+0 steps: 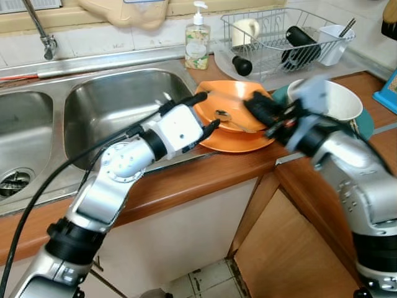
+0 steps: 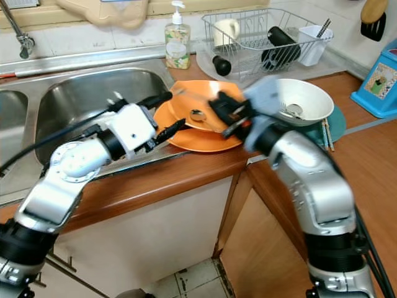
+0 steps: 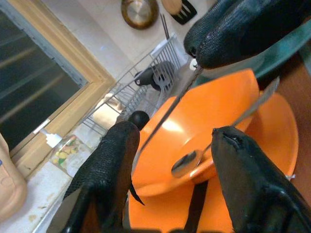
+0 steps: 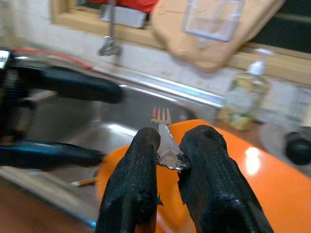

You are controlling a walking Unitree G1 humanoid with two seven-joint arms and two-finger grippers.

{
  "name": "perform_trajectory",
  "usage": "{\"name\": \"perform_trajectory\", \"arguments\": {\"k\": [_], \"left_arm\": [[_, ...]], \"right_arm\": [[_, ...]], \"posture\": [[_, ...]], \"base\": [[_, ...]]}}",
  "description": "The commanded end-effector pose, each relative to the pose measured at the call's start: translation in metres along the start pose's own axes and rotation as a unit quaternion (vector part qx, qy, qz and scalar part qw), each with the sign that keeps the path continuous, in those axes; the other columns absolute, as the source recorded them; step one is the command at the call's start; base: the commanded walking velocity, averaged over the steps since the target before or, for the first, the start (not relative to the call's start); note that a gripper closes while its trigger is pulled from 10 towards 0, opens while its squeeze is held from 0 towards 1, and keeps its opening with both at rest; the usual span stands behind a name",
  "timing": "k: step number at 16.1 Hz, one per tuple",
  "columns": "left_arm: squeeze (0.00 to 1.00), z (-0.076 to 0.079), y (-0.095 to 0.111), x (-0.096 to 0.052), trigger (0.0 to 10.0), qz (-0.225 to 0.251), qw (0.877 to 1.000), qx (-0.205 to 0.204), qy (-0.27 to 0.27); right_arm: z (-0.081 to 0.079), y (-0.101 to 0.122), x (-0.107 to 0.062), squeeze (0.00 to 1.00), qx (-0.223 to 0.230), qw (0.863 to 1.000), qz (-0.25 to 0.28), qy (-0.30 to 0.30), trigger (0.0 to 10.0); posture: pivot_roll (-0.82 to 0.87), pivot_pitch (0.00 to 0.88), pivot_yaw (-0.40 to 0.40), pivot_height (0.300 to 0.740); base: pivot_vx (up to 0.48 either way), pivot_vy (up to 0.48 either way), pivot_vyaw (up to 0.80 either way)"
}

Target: Kitchen organization

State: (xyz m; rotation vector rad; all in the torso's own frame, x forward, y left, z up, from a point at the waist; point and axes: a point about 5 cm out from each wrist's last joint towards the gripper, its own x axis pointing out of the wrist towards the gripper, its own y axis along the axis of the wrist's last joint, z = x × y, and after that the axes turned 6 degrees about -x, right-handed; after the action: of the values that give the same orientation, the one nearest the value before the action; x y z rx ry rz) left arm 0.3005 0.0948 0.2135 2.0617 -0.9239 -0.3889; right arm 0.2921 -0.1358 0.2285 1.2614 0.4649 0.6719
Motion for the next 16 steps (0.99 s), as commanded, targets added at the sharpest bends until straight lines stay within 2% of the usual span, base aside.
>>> {"name": "perform_trajectory", "arguments": {"k": [1, 2, 4, 8, 16], "left_arm": [[0.0, -0.002, 0.001, 0.004, 4.4, 0.001, 0.999, 0.033, -0.003], [0.0, -0.003, 0.0, 0.004, 2.2, 0.0, 0.999, 0.038, -0.003], [0.0, -0.005, -0.003, 0.007, 0.0, -0.003, 0.998, 0.058, -0.001], [0.0, -0.008, -0.009, 0.009, 0.0, -0.011, 0.997, 0.076, -0.005], [0.0, -0.013, -0.02, 0.009, 0.0, -0.034, 0.993, 0.11, 0.0]], "right_arm": [[-0.008, 0.006, 0.002, 0.0, -0.001, 1.0, 0.008, 0.023, 0.0], [-0.01, 0.006, 0.003, 0.0, -0.001, 1.0, 0.009, 0.026, 0.0], [-0.016, 0.01, 0.006, 0.0, 0.002, 0.999, 0.015, 0.041, 0.0], [-0.023, 0.01, 0.008, 0.0, 0.004, 0.998, 0.015, 0.056, 0.0], [-0.025, 0.011, 0.01, 0.0, 0.002, 0.998, 0.012, 0.066, 0.0]], "posture": [[-0.08, 0.0, 0.039, 0.74], [-0.08, 0.0, 0.04, 0.74], [-0.08, 0.0, 0.045, 0.74], [-0.09, 0.0, 0.049, 0.74], [-0.1, 0.0, 0.053, 0.74]], "base": [[0.0, 0.0, 0.0], [0.0, 0.0, 0.0], [0.0, 0.0, 0.0], [0.0, 0.0, 0.0], [0.0, 0.0, 0.0]]}}
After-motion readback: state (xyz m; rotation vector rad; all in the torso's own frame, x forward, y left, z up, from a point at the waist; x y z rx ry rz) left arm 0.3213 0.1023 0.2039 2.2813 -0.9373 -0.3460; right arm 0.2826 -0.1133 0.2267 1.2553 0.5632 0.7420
